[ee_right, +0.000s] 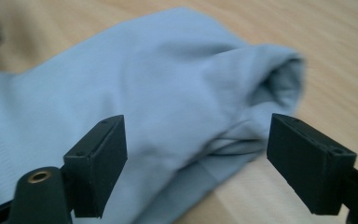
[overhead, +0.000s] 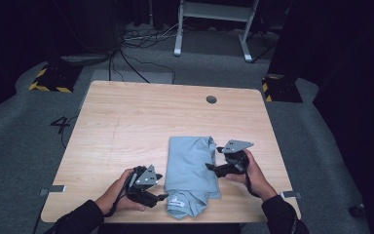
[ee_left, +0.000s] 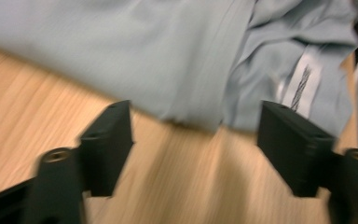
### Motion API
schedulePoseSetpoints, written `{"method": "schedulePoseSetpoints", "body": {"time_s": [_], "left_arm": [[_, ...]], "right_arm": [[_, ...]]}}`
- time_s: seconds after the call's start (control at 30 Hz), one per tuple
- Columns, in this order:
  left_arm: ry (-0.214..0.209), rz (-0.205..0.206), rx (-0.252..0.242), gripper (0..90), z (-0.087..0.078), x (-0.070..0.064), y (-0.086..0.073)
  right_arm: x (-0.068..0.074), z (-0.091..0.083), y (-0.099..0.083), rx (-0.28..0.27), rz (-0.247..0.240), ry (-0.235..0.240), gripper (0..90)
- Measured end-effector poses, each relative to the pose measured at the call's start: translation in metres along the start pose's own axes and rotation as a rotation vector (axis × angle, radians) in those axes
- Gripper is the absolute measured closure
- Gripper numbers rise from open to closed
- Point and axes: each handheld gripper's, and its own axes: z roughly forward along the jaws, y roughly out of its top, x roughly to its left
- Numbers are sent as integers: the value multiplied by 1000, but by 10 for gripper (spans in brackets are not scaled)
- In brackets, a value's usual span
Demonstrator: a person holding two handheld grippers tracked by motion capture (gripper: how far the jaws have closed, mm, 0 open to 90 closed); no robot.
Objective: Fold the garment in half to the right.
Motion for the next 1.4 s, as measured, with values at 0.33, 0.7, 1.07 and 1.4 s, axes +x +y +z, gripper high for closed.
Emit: {"method": "schedulePoseSetpoints", "body": {"time_s": [0.33, 0.7, 1.07, 1.4], "left_arm": [[91, -65, 65, 172, -29, 36, -45], [149, -164, 16, 153, -46, 70, -73], [150, -165, 20, 137, -46, 74, -74], [150, -165, 20, 137, -46, 74, -74]], "right_arm": [[33, 33, -12, 80, 2, 97, 136], [40, 50, -2, 73, 59, 62, 125], [26, 72, 16, 65, 55, 61, 130], [13, 94, 32, 47, 62, 55, 129]]}}
